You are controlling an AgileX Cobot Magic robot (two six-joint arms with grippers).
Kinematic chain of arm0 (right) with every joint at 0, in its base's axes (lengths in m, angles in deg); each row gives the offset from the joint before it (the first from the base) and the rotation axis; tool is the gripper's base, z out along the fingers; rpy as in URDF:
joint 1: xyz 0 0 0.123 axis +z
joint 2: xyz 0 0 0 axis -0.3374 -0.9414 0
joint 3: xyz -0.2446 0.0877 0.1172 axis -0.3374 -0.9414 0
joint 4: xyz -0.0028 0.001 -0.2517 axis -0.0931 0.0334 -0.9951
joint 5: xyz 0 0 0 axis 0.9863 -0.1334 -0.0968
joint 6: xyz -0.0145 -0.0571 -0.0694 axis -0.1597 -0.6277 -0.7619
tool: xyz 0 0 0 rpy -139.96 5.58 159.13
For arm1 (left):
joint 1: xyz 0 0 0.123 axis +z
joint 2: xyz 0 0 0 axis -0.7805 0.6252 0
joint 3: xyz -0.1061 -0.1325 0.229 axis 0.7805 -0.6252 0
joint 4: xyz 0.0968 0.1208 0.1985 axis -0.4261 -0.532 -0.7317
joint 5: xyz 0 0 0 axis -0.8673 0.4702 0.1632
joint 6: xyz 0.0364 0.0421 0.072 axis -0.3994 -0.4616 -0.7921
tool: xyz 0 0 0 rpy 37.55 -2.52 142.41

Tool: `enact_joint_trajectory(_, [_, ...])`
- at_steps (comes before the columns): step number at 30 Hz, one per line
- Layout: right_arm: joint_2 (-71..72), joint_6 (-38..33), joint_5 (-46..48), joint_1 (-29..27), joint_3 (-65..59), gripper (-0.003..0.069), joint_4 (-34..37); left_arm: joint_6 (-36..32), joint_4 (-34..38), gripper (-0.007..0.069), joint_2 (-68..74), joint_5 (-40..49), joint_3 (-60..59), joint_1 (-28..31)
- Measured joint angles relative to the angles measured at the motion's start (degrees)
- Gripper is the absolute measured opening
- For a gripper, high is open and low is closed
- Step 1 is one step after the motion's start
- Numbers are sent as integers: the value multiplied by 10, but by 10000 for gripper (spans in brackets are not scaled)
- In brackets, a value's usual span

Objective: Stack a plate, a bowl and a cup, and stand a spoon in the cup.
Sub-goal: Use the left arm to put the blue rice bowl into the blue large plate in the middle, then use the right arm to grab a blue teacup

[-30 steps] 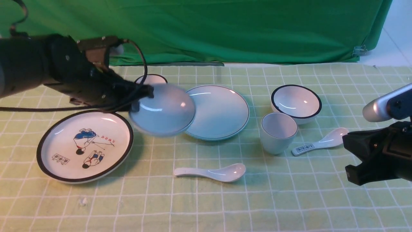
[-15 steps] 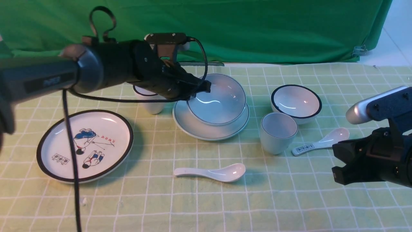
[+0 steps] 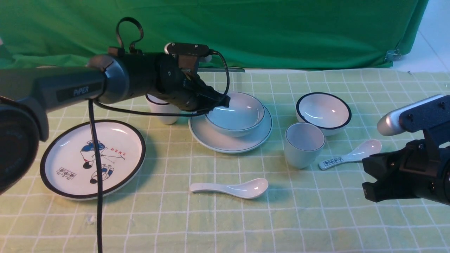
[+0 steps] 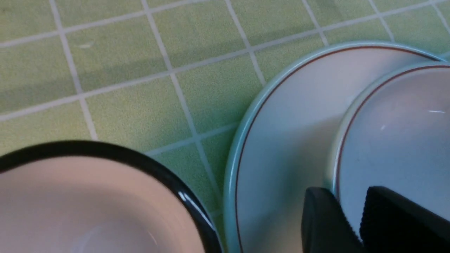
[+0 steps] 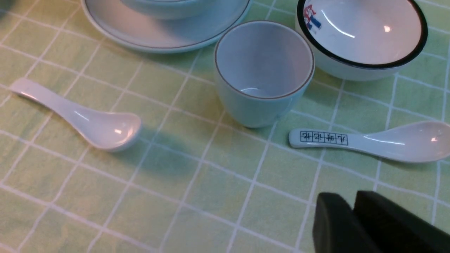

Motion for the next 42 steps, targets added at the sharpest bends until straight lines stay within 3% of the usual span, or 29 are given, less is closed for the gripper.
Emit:
enact_joint_trajectory(1, [0, 0, 1, 0, 0, 139, 0, 2, 0, 203, 0, 0, 0, 0])
enact_joint_trajectory(2, [0, 1, 10, 0, 2, 167, 0, 15, -18, 285, -4, 11, 1, 0])
enact_joint_trajectory(5, [-1, 2, 39, 0, 17, 267, 0, 26, -49, 384, -21, 60, 10, 0])
enact_joint_trajectory(8, [-15, 2, 69, 0, 50, 377, 0, 28, -69, 405, -70, 133, 19, 0])
enact_joint_trajectory(10, [-36, 6, 85, 0, 79, 416, 0, 28, -72, 372, -115, 177, 19, 0])
enact_joint_trajectory(13, [-95, 15, 107, 0, 140, 437, 9, 12, -63, 247, -208, 245, 23, 0])
enact_joint_trajectory(14, [-104, 15, 109, 0, 143, 438, 11, 11, -61, 237, -208, 249, 23, 0])
enact_joint_trajectory(15, [-140, 16, 111, 0, 175, 440, 17, -3, -43, 150, -270, 275, 21, 0])
enact_joint_trajectory(18, [-208, 17, 111, 0, 223, 440, 21, -27, -8, 45, -361, 287, -8, 0])
enact_joint_trajectory(22, [-289, 17, 111, 0, 274, 440, 21, -35, 10, 10, -475, 286, -79, 0])
enact_joint_trajectory(26, [-350, 15, 111, 1, 309, 412, 10, -30, 7, 6, -587, 284, -175, 0])
enact_joint_trajectory(30, [-380, 14, 107, 1, 320, 335, -12, -24, -17, 8, -699, 307, -284, 0])
enact_joint_trajectory(37, [-387, -8, 95, 12, 321, 83, -16, 0, -72, 9, -856, 266, -476, 0])
enact_joint_trajectory(42, [-387, -23, 112, 46, 348, 84, -16, 0, -107, 9, -918, 163, -589, 0])
